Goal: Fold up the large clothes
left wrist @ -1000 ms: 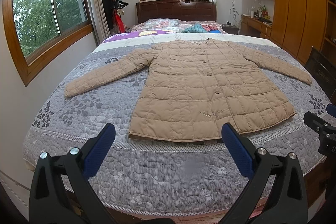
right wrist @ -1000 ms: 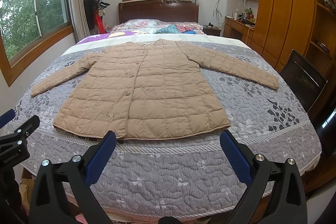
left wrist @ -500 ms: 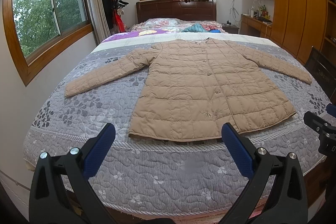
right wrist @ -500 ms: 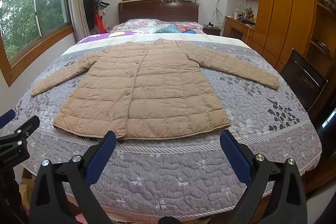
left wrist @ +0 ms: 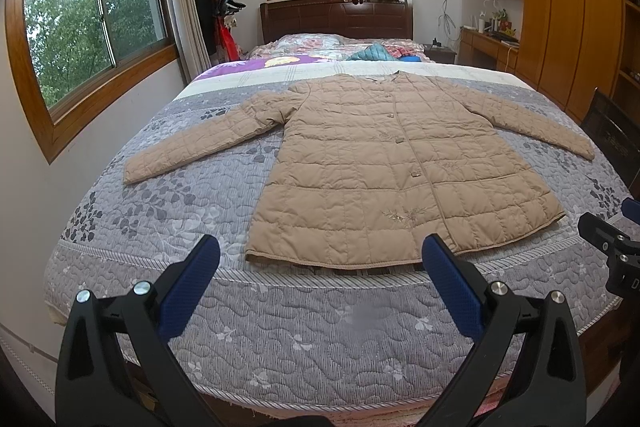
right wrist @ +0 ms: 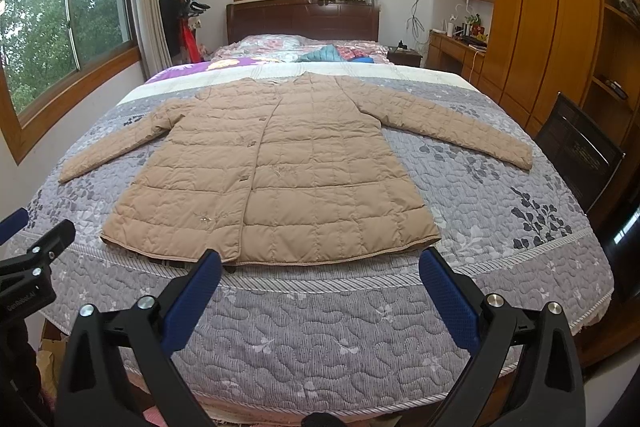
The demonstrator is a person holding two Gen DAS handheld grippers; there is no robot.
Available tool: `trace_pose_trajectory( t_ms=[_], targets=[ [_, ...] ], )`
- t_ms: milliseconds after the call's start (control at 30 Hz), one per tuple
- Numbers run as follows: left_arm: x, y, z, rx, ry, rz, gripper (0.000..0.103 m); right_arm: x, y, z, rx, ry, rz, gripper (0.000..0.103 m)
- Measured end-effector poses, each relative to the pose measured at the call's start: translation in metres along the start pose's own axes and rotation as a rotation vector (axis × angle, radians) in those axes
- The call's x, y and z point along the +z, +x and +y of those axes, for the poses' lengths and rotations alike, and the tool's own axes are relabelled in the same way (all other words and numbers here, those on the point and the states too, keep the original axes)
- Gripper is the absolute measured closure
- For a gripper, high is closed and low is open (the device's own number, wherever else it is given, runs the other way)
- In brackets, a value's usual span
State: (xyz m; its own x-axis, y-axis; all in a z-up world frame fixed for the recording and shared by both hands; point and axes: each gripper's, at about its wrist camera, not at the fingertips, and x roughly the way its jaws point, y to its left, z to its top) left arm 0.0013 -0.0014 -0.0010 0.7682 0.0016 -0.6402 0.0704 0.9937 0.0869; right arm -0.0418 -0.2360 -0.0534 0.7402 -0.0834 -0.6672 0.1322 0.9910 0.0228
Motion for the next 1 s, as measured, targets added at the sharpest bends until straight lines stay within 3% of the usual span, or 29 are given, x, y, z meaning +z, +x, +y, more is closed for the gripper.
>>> trace_pose_trajectory(
  t_ms=[633, 800, 1000],
  targets=[
    [0.001, 0.007, -0.002, -0.002, 0.011, 0.020, 0.003, 0.002, 0.008, -0.002, -0.006, 0.010, 0.011, 0.004],
    [0.002, 0.034, 0.001, -0.068, -0.008, 0.103, 0.003, 0.007, 0.035, -0.019, 0.019, 0.052, 0.069, 0.004],
    [0.004, 0.099, -0.002, -0.167, -0.006, 0.282, 0.003, 0.020, 0.093, -0.055, 0.012, 0.079, 0.202, 0.004]
  ],
)
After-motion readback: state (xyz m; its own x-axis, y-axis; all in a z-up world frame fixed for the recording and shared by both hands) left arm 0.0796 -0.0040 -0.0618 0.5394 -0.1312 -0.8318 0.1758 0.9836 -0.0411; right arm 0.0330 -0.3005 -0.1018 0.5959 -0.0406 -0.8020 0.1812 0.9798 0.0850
